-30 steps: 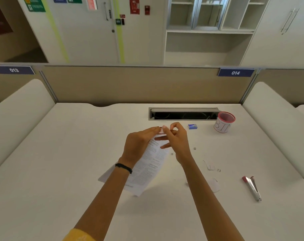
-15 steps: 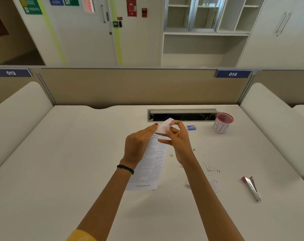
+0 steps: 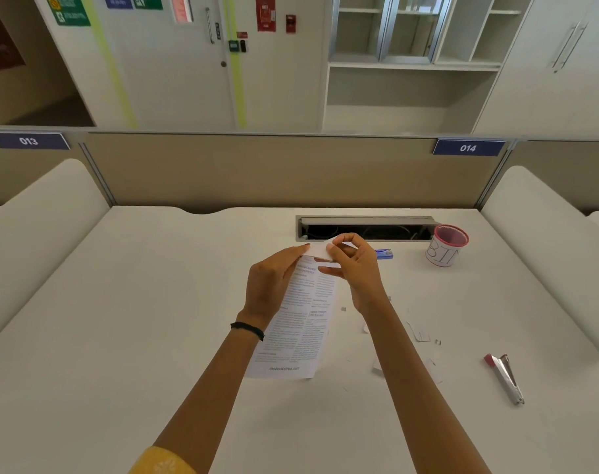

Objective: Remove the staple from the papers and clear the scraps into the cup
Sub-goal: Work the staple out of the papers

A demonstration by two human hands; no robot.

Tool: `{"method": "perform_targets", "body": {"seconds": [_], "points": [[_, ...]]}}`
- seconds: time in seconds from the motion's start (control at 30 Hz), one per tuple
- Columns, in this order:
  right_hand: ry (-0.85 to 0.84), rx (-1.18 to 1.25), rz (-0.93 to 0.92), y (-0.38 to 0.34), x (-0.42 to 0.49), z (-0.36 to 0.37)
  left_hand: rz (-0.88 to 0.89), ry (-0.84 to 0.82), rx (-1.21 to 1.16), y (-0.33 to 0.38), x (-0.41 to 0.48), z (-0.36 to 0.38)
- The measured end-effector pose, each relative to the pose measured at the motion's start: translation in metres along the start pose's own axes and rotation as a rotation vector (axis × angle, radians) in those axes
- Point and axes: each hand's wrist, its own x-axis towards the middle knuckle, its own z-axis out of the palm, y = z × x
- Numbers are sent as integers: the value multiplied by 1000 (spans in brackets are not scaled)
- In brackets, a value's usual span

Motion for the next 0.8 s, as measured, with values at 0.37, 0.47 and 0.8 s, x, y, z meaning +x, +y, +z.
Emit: {"method": "perform_targets", "body": {"seconds": [0.37,0.47,0.8], "points": [[471,7,-145,7,26,-21,-368,149,-217,-11,32,-19],[501,-179,-53,27,34,-32,-396,202,-239,-16,36,-23],[-230,-254,71,59,45,-41,-475,419,-279,-28,47,-31]]}}
